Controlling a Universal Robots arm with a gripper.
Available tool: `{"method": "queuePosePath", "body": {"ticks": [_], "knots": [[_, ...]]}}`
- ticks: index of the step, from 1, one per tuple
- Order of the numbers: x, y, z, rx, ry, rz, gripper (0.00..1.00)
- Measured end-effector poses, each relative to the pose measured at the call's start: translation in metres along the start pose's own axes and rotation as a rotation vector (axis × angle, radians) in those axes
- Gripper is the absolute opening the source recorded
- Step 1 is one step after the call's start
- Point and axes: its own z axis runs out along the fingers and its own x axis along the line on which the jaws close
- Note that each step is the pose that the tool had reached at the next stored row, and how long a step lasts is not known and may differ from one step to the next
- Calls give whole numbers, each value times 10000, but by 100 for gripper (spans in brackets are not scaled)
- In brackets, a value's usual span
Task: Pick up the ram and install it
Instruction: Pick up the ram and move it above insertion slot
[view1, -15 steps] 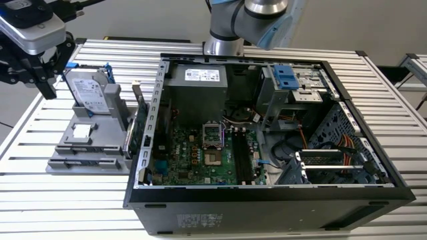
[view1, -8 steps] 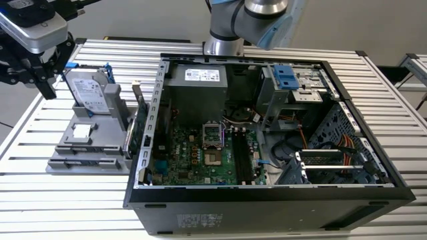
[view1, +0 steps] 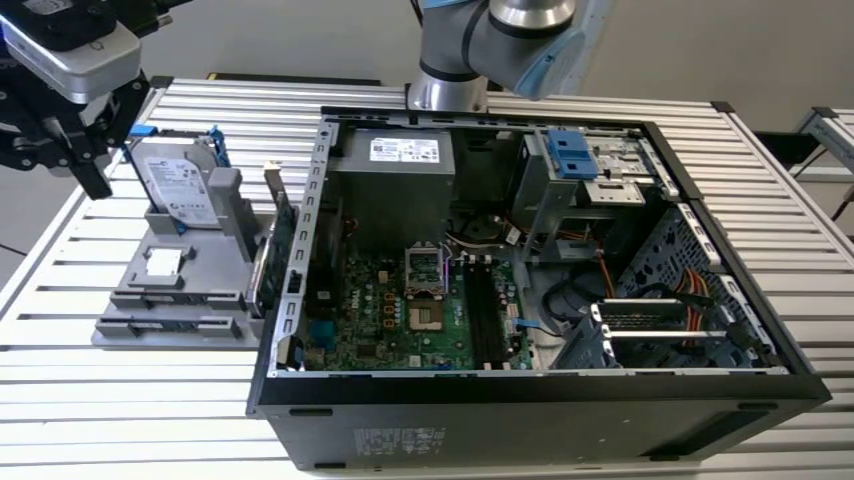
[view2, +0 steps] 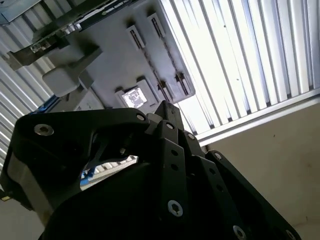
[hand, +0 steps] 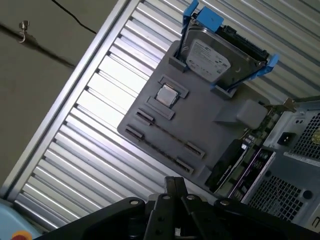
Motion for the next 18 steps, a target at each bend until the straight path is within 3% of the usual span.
{"method": "queuePosePath", "body": {"ticks": [18], "knots": [[7, 4, 1, 8, 51, -1062, 0]]}}
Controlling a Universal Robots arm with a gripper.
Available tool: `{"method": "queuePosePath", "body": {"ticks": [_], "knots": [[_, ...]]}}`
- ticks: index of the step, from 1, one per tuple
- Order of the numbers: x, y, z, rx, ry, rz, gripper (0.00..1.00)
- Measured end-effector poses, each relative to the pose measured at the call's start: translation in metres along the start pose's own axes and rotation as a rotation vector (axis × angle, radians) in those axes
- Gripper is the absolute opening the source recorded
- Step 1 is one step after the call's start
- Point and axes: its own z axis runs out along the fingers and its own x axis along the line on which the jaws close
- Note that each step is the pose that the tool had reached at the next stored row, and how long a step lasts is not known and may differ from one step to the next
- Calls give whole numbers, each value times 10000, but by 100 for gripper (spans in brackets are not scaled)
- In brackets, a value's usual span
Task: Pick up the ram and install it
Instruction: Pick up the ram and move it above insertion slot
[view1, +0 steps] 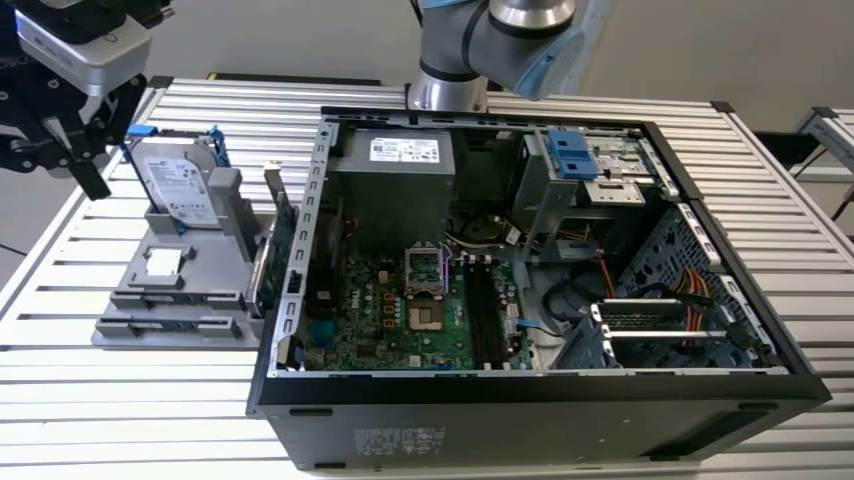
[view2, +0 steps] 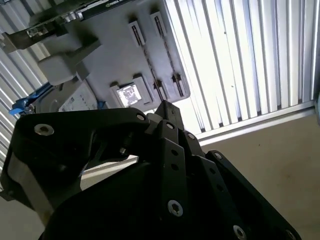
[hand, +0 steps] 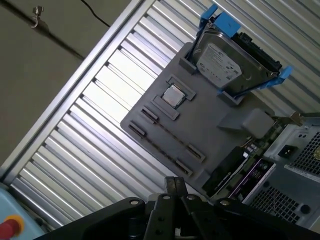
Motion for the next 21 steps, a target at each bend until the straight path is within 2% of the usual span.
{"method": "queuePosePath", "body": {"ticks": [21], "knots": [[4, 4, -1, 7, 54, -1077, 0]]}}
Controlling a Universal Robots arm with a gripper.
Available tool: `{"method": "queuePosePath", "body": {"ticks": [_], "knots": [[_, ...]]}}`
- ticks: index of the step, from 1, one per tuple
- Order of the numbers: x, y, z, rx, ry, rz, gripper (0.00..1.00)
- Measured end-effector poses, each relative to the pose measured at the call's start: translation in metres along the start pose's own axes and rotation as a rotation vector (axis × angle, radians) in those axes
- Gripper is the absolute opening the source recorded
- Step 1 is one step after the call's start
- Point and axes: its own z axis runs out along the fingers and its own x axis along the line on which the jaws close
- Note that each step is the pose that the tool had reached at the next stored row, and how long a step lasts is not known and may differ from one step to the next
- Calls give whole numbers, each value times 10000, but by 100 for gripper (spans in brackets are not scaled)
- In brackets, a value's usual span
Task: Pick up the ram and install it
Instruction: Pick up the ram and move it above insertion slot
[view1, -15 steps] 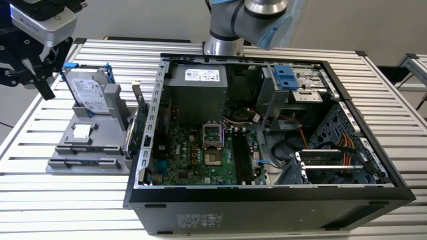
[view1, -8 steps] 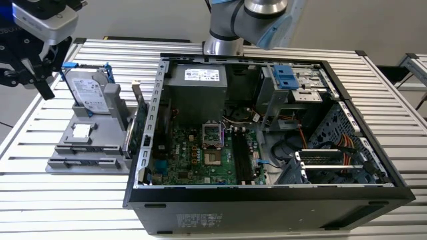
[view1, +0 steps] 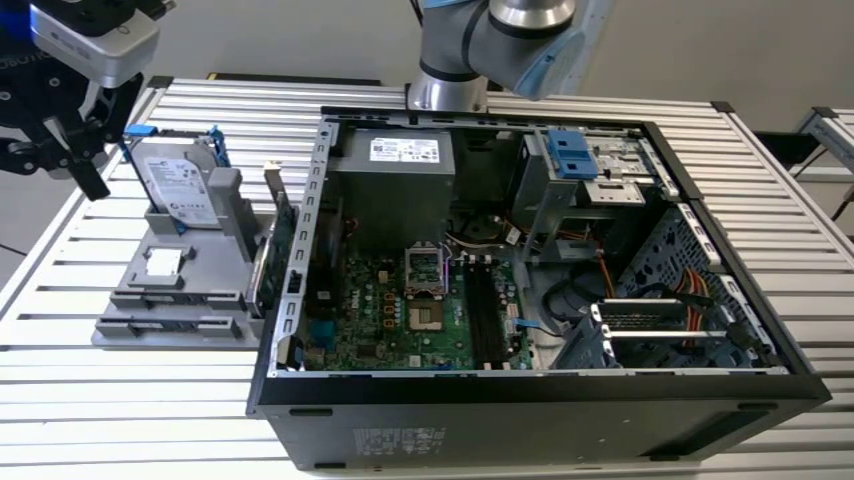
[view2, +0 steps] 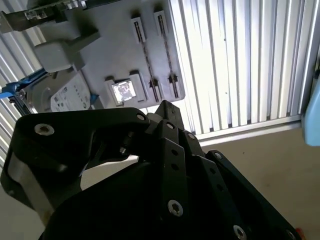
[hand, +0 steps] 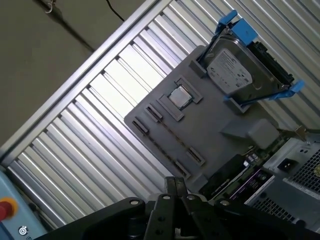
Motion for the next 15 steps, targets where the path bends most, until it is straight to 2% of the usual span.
{"method": "queuePosePath", "body": {"ticks": [15], "knots": [[0, 0, 1, 1, 5, -130, 0]]}}
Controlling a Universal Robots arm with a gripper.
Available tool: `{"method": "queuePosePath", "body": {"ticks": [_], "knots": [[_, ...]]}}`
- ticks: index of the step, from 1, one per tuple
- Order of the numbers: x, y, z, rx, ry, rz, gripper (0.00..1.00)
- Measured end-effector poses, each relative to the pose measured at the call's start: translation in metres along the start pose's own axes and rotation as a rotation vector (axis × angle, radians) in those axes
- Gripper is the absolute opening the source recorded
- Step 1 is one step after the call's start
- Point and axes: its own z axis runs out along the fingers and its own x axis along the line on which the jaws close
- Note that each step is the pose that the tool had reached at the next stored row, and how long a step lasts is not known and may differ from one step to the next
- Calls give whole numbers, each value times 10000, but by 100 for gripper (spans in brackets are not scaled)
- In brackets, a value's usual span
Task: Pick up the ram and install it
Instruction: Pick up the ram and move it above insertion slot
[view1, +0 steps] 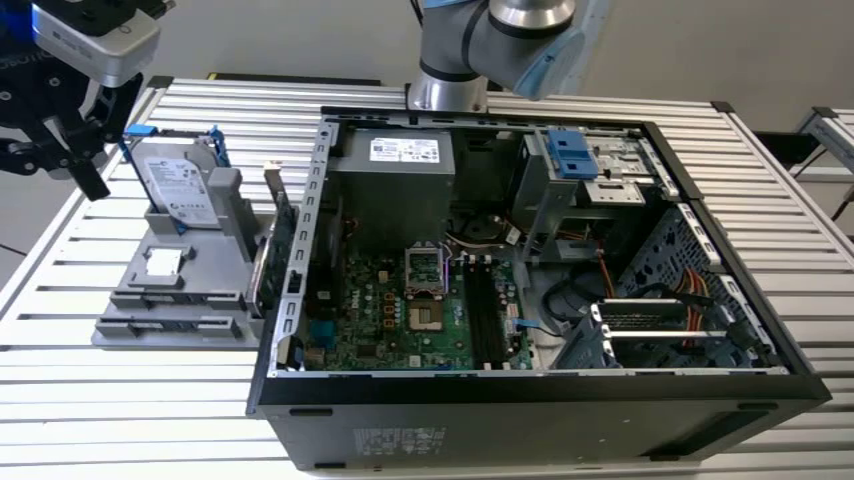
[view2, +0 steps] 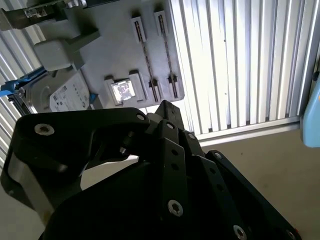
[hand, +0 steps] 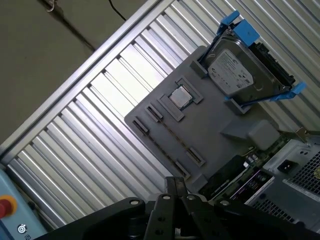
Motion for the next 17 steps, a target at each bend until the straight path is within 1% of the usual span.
{"method": "queuePosePath", "body": {"ticks": [4, 12, 17], "knots": [[0, 0, 0, 1, 9, -182, 0], [1, 1, 0, 8, 54, -1107, 0], [1, 1, -1, 11, 76, -1547, 0]]}}
